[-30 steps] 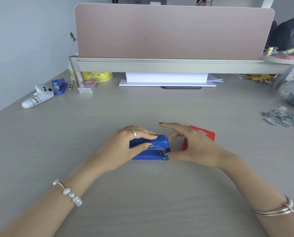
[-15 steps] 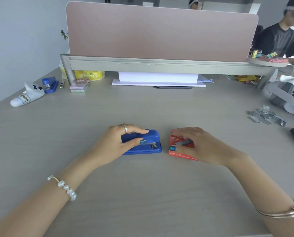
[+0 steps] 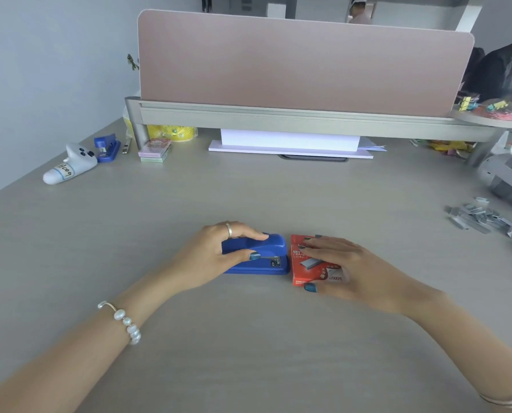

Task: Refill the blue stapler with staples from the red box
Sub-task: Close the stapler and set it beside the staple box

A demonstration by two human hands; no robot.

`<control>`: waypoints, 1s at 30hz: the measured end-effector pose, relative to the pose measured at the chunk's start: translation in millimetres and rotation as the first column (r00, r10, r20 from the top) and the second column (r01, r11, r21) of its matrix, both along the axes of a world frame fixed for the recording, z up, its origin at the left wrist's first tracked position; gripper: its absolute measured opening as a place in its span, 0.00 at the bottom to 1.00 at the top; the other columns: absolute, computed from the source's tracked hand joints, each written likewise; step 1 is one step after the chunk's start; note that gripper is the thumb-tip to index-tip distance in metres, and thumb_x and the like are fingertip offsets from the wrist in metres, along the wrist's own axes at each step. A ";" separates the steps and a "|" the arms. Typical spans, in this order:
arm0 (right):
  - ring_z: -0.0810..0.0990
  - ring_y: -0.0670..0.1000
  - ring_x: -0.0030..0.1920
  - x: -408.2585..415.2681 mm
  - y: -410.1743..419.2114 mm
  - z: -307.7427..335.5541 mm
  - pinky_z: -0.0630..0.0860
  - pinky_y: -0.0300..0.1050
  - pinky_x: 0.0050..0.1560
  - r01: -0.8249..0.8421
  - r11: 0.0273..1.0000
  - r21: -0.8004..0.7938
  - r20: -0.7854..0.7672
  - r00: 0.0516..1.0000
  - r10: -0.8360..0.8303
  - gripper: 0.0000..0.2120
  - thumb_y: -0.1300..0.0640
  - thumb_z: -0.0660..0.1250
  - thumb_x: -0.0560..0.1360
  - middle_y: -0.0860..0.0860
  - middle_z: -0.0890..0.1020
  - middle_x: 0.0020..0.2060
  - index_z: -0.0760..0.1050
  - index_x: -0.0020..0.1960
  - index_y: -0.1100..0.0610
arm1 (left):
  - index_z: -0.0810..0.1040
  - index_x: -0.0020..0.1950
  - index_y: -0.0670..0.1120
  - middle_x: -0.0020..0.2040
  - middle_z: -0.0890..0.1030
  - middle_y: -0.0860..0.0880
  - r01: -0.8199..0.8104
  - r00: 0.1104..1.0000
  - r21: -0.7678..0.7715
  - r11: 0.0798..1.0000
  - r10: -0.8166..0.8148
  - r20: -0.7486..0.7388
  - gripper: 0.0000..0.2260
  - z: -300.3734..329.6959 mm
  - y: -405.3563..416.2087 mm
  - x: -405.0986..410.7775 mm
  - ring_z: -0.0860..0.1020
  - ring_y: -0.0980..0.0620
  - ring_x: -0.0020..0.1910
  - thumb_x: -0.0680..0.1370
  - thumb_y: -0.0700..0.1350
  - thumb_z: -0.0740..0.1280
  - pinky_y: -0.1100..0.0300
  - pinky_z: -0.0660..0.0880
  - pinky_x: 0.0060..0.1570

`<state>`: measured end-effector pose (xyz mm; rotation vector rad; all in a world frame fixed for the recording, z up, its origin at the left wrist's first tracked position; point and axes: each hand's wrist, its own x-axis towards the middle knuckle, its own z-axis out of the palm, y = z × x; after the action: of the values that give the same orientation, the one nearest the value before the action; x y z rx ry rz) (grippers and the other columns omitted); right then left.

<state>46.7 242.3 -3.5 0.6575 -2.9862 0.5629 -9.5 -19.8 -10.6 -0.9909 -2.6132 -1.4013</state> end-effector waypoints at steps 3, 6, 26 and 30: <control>0.58 0.38 0.68 -17.5 1.2 -1.8 0.47 0.18 0.60 0.006 1.000 -0.025 -0.032 0.999 -0.007 0.29 0.42 0.68 0.68 0.36 0.65 0.65 0.66 0.67 0.45 | 0.78 0.52 0.63 0.56 0.79 0.66 -0.009 1.000 -0.004 1.000 0.009 0.001 0.16 -2.0 2.0 -14.3 0.74 0.64 0.59 0.73 0.42 0.69 0.64 0.68 0.61; 0.56 0.36 0.67 -42.8 5.5 -3.0 0.45 0.16 0.58 0.017 1.000 -0.025 -0.026 1.000 -0.017 0.29 0.43 0.68 0.69 0.35 0.63 0.63 0.66 0.67 0.45 | 0.78 0.54 0.61 0.56 0.78 0.69 -0.026 1.000 0.014 1.000 0.027 -0.015 0.14 -3.2 8.6 -33.5 0.74 0.65 0.59 0.74 0.43 0.69 0.68 0.66 0.61; 0.46 0.51 0.74 -230.6 32.3 -4.5 0.49 0.52 0.73 0.096 0.975 0.203 0.082 0.990 -0.115 0.27 0.50 0.56 0.78 0.49 0.53 0.75 0.50 0.73 0.52 | 0.77 0.58 0.53 0.56 0.79 0.60 -0.102 0.992 0.028 0.994 0.104 -0.071 0.13 -10.2 56.1 -224.5 0.75 0.59 0.60 0.76 0.40 0.64 0.63 0.68 0.62; 0.47 0.52 0.74 -242.3 37.2 -4.9 0.49 0.50 0.73 0.091 0.977 0.195 0.080 0.991 -0.108 0.27 0.50 0.57 0.78 0.49 0.53 0.75 0.50 0.73 0.53 | 0.77 0.57 0.54 0.57 0.79 0.60 -0.109 0.992 0.041 0.993 0.111 -0.053 0.13 -10.1 57.1 -237.9 0.75 0.59 0.59 0.76 0.41 0.64 0.62 0.68 0.62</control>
<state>-195.5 279.5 -8.4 0.5002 -3.1640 0.3106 -247.4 37.3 -20.7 -0.8534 -2.5490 -1.3738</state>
